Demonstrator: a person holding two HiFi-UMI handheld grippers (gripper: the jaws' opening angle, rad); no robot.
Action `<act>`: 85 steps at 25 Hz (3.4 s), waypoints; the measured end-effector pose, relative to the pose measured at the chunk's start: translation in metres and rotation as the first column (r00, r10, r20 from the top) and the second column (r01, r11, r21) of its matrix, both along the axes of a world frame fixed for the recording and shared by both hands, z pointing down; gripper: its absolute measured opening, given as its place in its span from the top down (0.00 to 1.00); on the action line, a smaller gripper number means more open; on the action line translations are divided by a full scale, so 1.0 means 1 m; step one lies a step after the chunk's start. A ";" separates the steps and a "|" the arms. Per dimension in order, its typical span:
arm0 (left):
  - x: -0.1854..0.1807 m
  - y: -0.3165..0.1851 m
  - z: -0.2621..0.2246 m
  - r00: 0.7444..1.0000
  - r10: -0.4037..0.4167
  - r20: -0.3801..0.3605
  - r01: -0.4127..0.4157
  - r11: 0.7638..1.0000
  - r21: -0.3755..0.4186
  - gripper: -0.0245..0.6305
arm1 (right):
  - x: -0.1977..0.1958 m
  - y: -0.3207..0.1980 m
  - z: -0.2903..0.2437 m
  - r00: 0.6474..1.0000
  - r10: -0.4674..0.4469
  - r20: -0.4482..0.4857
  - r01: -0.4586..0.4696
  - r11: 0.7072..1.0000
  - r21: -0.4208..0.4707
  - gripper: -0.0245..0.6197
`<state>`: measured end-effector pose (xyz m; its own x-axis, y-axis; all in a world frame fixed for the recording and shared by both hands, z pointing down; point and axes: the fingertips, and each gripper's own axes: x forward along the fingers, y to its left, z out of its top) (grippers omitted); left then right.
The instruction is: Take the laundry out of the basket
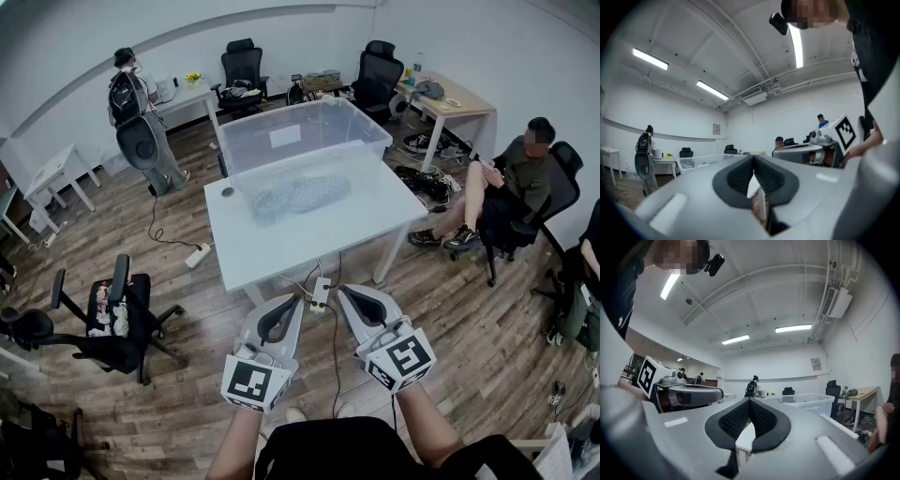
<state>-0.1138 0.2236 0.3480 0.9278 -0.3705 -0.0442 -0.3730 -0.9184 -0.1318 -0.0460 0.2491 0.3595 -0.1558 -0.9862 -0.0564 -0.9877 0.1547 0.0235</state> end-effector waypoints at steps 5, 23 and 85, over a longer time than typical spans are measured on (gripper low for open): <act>0.000 0.004 -0.001 1.000 -0.014 -0.008 0.014 1.000 0.009 0.95 | 0.000 0.006 -0.002 1.000 0.000 0.016 0.000 1.000 0.011 0.96; 0.026 0.025 0.015 0.999 -0.046 0.006 0.046 0.999 -0.015 0.95 | 0.011 0.028 0.004 0.998 -0.066 0.001 0.066 0.998 0.020 0.96; 0.060 -0.101 0.026 0.999 -0.046 0.007 0.047 0.998 -0.049 0.95 | 0.040 -0.105 0.017 0.995 -0.093 0.023 0.093 0.996 -0.005 0.96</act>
